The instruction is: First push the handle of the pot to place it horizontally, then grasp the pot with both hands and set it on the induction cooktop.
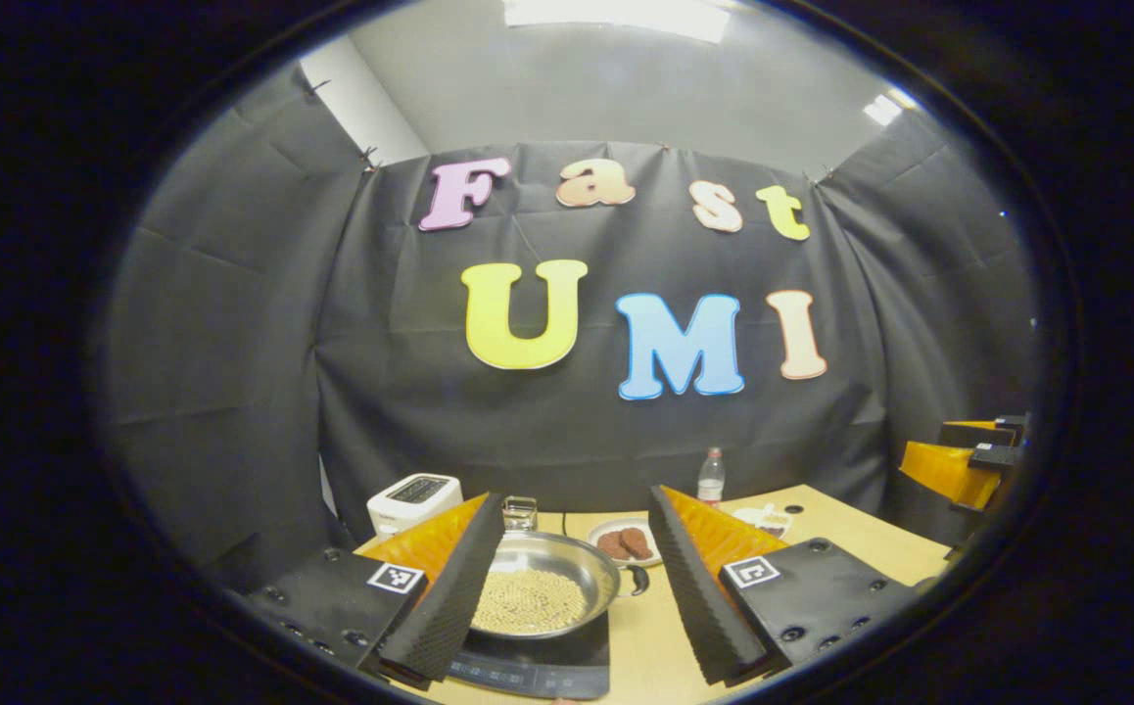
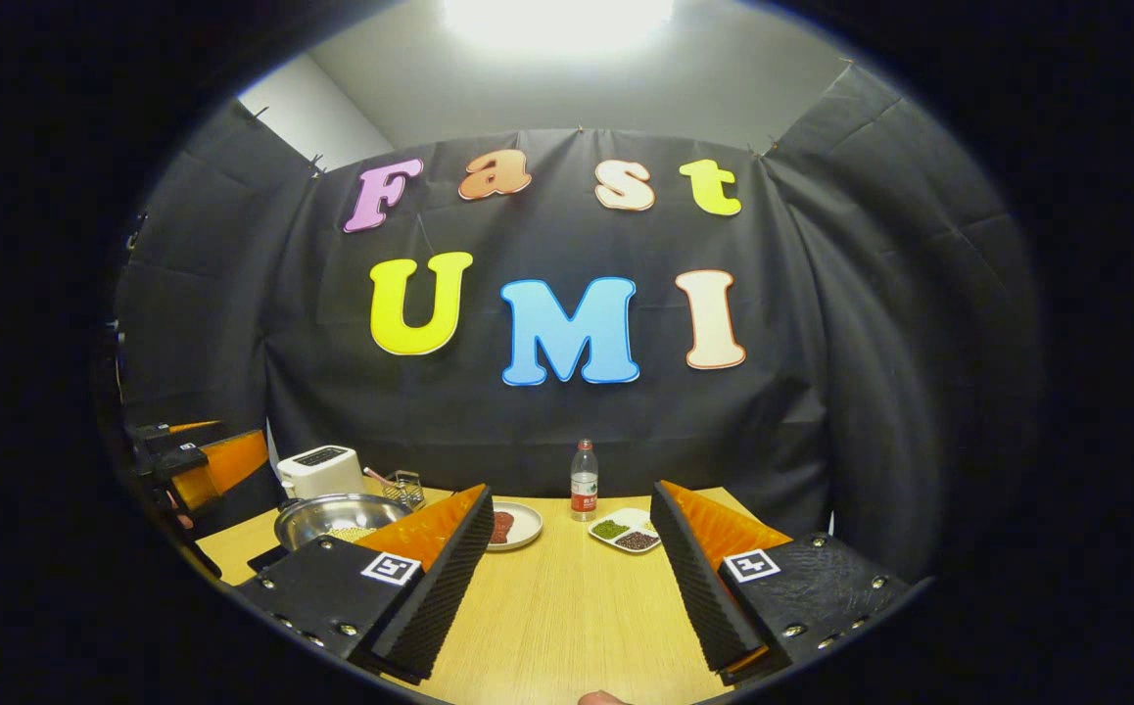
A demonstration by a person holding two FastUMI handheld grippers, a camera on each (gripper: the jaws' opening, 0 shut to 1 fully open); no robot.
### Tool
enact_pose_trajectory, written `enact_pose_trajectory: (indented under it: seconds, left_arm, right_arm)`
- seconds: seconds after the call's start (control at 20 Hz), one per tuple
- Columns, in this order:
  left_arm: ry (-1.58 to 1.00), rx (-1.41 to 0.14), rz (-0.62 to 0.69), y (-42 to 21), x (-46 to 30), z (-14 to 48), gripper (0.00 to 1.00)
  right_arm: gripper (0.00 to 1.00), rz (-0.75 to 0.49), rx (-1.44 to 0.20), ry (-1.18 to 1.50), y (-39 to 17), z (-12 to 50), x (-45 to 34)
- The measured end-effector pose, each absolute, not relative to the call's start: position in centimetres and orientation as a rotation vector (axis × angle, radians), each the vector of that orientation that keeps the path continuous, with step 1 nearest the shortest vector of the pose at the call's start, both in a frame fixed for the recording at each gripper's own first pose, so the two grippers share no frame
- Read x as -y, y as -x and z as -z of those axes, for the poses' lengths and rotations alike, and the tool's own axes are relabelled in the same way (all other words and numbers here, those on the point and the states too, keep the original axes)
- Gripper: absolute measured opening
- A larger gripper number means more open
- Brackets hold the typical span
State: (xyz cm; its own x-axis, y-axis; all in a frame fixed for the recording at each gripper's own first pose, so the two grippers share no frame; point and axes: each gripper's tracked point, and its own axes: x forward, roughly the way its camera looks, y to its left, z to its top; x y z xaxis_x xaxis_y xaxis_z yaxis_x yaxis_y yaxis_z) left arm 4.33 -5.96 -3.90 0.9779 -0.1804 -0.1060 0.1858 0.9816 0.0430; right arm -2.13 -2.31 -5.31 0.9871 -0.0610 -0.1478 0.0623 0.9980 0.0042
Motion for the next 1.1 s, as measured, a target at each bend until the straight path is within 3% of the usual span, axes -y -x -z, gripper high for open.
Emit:
enact_pose_trajectory:
  seconds: [0.3, 0.35, 0.45, 0.6, 0.65, 0.7, 0.75, 0.8, 0.9, 1.1]
  left_arm:
    - [-0.069, -0.076, 0.202, 1.9, 6.5, 0.8, 0.95]
    - [-0.069, -0.070, 0.200, 2.2, 6.2, 0.5, 0.91]
    - [-0.069, -0.079, 0.209, 2.9, 6.1, 0.2, 0.95]
    - [-0.067, -0.059, 0.198, 3.4, 5.3, -0.5, 0.95]
    - [-0.068, -0.052, 0.199, 3.7, 5.3, -0.6, 1.00]
    - [-0.066, -0.043, 0.194, 3.8, 5.1, -0.8, 0.91]
    - [-0.063, -0.044, 0.194, 4.1, 4.9, -0.9, 0.95]
    - [-0.063, -0.047, 0.190, 4.3, 4.7, -0.7, 0.91]
    - [-0.058, -0.040, 0.182, 4.4, 4.5, -1.2, 1.00]
    - [-0.050, -0.027, 0.164, 4.3, 3.6, -1.7, 0.95]
  right_arm:
    - [0.97, 0.069, -0.081, -0.033, 6.9, 2.4, 2.3]
    - [0.97, 0.082, -0.068, -0.041, 7.2, 2.0, 2.4]
    - [0.97, 0.079, -0.074, -0.066, 8.4, 2.1, 2.0]
    - [0.97, 0.087, -0.066, -0.056, 8.9, 1.9, 2.0]
    - [0.97, 0.082, -0.067, -0.053, 9.0, 1.9, 1.6]
    - [0.97, 0.078, -0.064, -0.050, 9.0, 1.6, 1.4]
    - [0.97, 0.079, -0.056, -0.047, 8.9, 1.4, 1.5]
    - [0.97, 0.077, -0.045, -0.044, 8.9, 1.1, 1.4]
    - [0.97, 0.070, -0.034, -0.042, 8.8, 0.7, 1.1]
    - [0.97, 0.054, -0.013, -0.036, 8.4, -0.2, 0.7]
